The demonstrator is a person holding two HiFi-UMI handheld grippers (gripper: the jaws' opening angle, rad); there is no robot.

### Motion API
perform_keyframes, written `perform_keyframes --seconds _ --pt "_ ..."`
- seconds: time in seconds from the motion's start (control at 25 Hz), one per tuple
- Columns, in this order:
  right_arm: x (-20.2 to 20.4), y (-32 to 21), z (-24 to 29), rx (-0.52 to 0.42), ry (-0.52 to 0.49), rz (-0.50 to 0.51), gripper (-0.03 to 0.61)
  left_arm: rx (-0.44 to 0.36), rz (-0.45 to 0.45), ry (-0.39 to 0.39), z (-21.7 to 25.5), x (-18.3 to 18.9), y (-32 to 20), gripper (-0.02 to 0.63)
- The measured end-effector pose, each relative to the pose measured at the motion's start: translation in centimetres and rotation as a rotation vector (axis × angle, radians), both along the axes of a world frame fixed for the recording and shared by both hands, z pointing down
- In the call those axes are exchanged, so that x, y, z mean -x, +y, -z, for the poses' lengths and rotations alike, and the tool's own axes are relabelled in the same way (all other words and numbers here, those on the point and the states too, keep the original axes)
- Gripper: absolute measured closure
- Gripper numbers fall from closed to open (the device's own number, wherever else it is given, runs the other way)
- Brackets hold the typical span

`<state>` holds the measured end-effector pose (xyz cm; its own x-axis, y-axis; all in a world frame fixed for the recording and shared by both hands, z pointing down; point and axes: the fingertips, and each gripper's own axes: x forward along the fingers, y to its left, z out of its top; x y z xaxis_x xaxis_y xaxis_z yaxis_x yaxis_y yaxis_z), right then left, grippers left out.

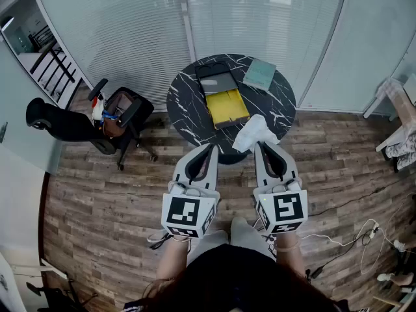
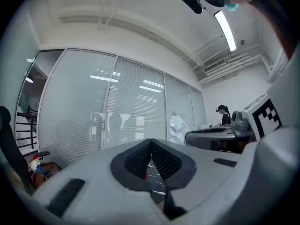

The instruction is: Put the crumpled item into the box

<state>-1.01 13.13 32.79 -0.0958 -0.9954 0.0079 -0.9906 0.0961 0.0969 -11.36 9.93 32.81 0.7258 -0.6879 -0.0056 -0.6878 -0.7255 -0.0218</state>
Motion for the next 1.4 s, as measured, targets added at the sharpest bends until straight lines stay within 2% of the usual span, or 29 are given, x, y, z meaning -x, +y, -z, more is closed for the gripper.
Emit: perform_keyframes --seconds 0.4,0.64,1.08,1.4 --pt "-2.0 -0.6 -0.3 -0.009 -0.031 -0.006 0.549 -0.002 0.000 -0.007 -0.1 -2.4 -0.7 0.588" --pt "-4.4 -2.1 -0.3 -0.017 -0.056 0.004 0.549 -0.010 0.012 -0.018 -0.3 -5.2 -2.2 0.588" --pt "-8.1 -5.7 -0.7 -0.011 -0.076 0.081 0.549 -0.019 0.041 -0.029 -0.5 -10.2 -5.4 0.588" --pt "-8.9 -8.1 -1.4 0.010 -0.123 0.137 0.549 -0.004 0.079 -0.056 -0.9 -11.1 -7.6 0.588"
